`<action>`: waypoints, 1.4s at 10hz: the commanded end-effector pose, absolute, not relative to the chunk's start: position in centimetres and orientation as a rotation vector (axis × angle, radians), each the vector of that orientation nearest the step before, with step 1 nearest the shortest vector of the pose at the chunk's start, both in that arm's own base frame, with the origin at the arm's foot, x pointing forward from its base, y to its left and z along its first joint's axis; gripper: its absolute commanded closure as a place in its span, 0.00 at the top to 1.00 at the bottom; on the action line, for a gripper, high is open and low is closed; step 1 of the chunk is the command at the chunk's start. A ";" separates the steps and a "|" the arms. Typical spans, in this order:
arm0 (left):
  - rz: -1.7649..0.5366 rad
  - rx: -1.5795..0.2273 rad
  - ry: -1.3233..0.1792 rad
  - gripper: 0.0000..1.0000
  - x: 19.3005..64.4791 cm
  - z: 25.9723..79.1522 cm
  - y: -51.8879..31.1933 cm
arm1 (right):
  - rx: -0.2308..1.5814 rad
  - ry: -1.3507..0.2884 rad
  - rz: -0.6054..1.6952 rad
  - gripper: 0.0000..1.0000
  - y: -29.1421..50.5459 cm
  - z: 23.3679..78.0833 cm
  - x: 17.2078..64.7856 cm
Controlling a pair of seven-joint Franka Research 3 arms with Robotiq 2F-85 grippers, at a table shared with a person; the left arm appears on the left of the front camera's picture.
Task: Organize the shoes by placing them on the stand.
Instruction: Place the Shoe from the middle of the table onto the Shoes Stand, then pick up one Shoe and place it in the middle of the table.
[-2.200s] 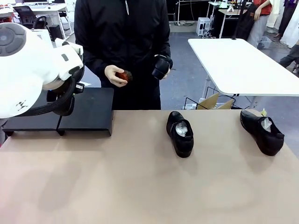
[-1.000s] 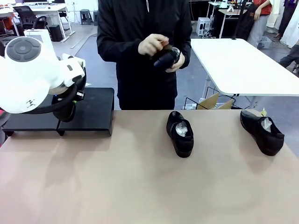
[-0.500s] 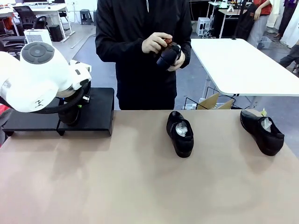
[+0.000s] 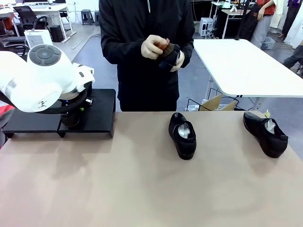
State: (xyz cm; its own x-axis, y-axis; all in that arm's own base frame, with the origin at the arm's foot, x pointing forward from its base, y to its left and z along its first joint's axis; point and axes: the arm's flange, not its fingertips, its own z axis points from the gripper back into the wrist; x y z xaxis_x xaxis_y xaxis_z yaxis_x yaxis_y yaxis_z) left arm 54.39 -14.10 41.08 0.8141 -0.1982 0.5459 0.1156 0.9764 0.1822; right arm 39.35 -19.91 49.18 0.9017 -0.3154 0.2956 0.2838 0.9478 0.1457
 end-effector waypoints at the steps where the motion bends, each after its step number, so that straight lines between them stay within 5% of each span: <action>1: -0.146 0.180 -0.615 0.31 55.2 41.0 -14.8 | 0.097 -0.327 -0.307 1.00 -19.9 49.3 39.3; 4: -0.136 0.189 -0.633 0.88 54.9 41.4 -14.6 | 0.097 -0.327 -0.307 1.00 -19.9 49.3 39.3; 5: -0.131 0.190 -0.638 1.00 54.6 41.8 -14.5 | 0.097 -0.327 -0.307 1.00 -19.9 49.3 39.3; 9: -0.118 0.149 -0.643 1.00 51.8 43.9 -14.4 | 0.097 -0.327 -0.307 1.00 -19.9 49.3 39.3; 14: -0.141 0.156 -0.635 1.00 54.2 42.8 -14.6 | 0.097 -0.327 -0.307 1.00 -19.9 49.3 39.3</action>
State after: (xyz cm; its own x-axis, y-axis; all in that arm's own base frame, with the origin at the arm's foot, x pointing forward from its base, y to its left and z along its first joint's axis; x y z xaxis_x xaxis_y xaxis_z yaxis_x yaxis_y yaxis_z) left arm 53.80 -14.71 42.52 0.8033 -0.1705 0.5707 0.0802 0.9804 0.1801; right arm 39.35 -19.90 49.18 0.9018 -0.3154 0.2955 0.2838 0.9478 0.1457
